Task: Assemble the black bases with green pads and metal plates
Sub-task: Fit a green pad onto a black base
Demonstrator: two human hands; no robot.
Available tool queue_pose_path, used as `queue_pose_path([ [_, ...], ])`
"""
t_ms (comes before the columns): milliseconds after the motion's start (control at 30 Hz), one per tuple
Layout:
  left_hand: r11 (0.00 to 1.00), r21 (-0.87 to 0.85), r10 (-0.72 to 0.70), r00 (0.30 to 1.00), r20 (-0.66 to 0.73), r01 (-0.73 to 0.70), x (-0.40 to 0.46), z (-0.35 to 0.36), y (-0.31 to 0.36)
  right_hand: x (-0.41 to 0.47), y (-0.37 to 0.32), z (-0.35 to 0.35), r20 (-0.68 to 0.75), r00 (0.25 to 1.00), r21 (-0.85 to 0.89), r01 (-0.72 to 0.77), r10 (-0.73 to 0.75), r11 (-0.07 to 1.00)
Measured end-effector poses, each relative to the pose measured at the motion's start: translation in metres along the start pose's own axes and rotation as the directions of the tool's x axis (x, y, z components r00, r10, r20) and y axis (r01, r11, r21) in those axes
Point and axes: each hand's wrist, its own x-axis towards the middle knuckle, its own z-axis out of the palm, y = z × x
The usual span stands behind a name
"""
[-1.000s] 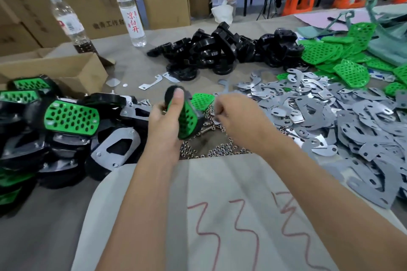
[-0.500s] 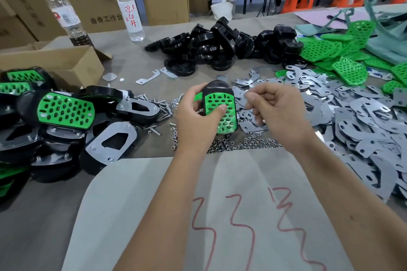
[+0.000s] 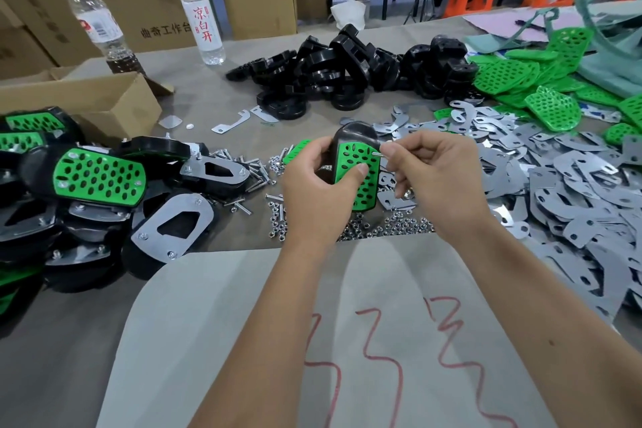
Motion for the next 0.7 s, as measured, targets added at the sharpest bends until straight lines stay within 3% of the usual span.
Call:
queue_pose_path([
  [133,1.000,0.010,0.018,0.999,0.033,-0.018,-0.0010,0.0003,0.0009,-0.0002,0.0000,0.0000,-0.021,1.000,-0.057,0.004,-0.005,0.998],
  [267,1.000,-0.003,0.004,0.998,0.064,-0.004,-0.0014,-0.0017,0.0014,-0.0018,-0.0037,-0.0010,-0.019,0.999,0.025,-0.029,0.030,0.999],
  [367,1.000,-0.021,-0.020,0.997,0.068,0.021,-0.0011,-0.0038,0.0017,-0.0052,-0.0065,-0.0041,0.029,0.998,-0.137,0.050,-0.046,0.989],
  [467,0.997,0.060,0.035,0.995,0.096,-0.041,-0.0019,-0.0035,0.0043,-0.0068,-0.0059,-0.0033,0.050,0.992,-0.284,0.124,-0.114,0.951],
  [633,0.995,0.075,0.059,0.995,0.081,-0.065,-0.0030,-0.0021,0.0061,-0.0032,0.0000,-0.0005,0.002,1.000,-0.077,0.012,-0.012,0.997],
  [700,0.997,0.055,0.044,0.995,0.088,-0.049,-0.0030,-0.0028,0.0067,-0.0033,0.0025,0.0009,0.019,0.999,-0.079,0.031,-0.030,0.996],
])
